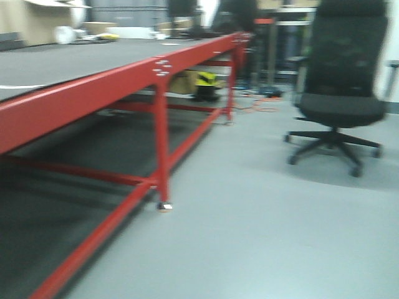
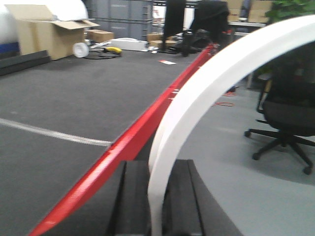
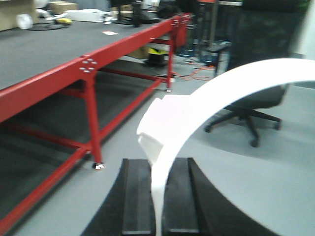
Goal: Grab PVC pipe and place in blue bin
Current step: 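Drive the base away from the table while holding the clamp, then drive toward the steel shelf of blue bins carrying the clamp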
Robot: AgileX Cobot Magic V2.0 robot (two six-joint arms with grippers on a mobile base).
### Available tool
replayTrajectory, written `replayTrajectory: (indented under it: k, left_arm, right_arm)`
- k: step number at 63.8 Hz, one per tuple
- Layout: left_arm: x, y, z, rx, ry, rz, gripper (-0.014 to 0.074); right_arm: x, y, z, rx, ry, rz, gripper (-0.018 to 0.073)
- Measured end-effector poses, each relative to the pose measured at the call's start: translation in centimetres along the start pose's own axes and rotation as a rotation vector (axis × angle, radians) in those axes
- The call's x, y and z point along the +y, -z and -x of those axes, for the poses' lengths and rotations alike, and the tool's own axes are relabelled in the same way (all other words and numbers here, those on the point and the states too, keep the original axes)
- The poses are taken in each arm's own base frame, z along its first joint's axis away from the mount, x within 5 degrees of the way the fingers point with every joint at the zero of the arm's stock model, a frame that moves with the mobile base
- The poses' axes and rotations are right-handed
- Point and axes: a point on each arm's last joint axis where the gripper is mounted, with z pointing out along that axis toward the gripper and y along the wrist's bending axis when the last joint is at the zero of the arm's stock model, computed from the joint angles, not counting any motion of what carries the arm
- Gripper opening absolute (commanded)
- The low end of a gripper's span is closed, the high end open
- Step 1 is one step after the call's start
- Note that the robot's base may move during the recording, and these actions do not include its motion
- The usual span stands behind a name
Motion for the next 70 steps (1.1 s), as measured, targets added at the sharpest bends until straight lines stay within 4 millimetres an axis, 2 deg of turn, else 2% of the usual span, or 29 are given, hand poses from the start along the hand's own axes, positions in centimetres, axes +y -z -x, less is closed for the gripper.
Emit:
replayTrajectory:
  k: [70]
  left_arm:
    - [0.0,0.0,0.0,0.0,0.0,0.0,-0.0111]
  right_arm:
    - [0.0,0.0,0.02,-0.002,0.0,0.0,-0.0167]
